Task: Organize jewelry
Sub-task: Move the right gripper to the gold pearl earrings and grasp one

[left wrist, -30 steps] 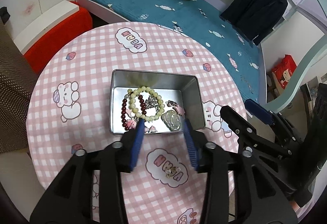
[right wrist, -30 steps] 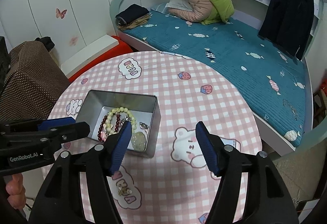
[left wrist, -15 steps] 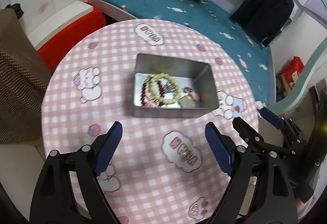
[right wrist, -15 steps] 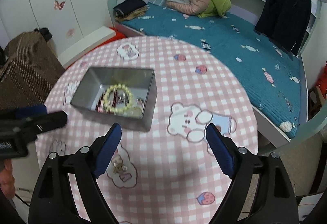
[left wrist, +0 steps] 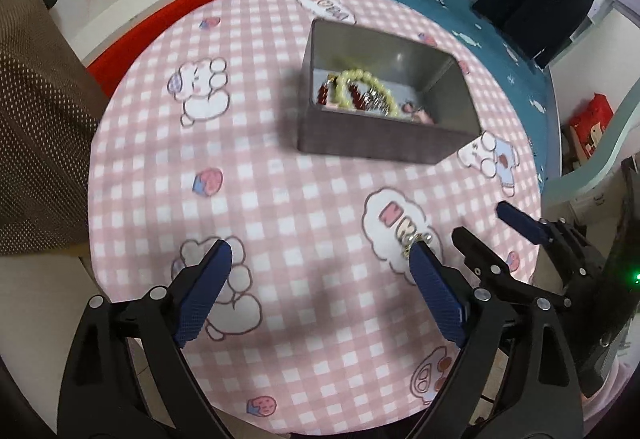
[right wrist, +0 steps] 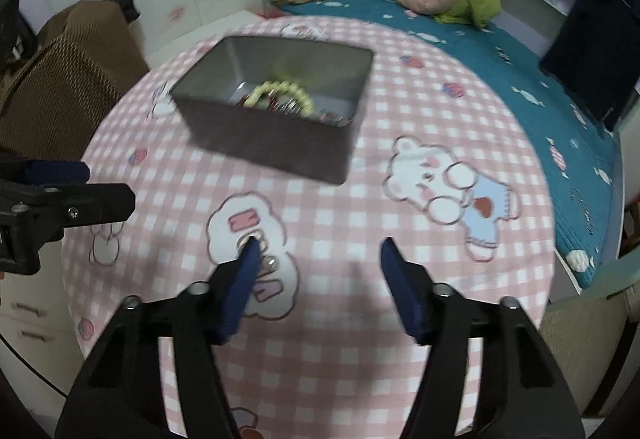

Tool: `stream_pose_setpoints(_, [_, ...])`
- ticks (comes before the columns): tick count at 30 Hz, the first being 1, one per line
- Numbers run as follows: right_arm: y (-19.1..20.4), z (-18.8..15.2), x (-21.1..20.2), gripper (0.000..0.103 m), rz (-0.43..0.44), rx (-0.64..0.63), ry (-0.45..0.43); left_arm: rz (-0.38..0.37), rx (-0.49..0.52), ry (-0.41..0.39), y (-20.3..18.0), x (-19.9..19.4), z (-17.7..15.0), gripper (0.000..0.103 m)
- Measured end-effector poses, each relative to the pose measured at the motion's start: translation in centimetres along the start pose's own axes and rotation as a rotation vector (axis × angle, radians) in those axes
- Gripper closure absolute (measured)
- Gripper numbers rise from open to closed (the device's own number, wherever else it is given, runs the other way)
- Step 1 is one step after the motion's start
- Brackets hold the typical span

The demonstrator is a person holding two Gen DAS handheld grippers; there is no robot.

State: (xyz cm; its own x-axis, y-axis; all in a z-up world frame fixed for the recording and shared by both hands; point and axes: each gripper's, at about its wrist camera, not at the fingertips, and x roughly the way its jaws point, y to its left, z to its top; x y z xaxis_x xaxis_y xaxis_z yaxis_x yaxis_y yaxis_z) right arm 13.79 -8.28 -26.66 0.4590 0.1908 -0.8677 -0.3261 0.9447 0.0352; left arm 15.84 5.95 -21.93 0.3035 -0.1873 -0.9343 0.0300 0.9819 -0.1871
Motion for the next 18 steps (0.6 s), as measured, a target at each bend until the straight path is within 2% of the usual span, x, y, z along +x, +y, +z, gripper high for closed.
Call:
stream_pose_setpoints(2, [0.6,-0.4,0.7,0.061,0.012,-0.024,0.016,-0.002,0.009,0.006,0.2,0.4,-0.5,0.013])
stream_pose_setpoints(9, [2.0,-0.9,2.1,0.074,0.039,-0.084,0.031,0.001,0.031,-0.018,0.2,1.2,-1.6,0.013])
stream_pose_setpoints(13, [2.2,-1.2,3.0,0.080,0.063,-0.084,0.040,-0.028,-0.007,0.016,0.5,2.0,-1.5,0.013])
stream_pose_setpoints(16, [2.2,-1.0,3.2,0.093,0.092,-0.076,0.042,-0.022,-0.014,0.034,0.4,2.5,-1.7,0.013])
stream_pose_setpoints(18, [2.4,-1.0,3.2,0.093,0.074,-0.096,0.037,-0.029,-0.009,0.045,0.2,2.9,-1.8,0.013])
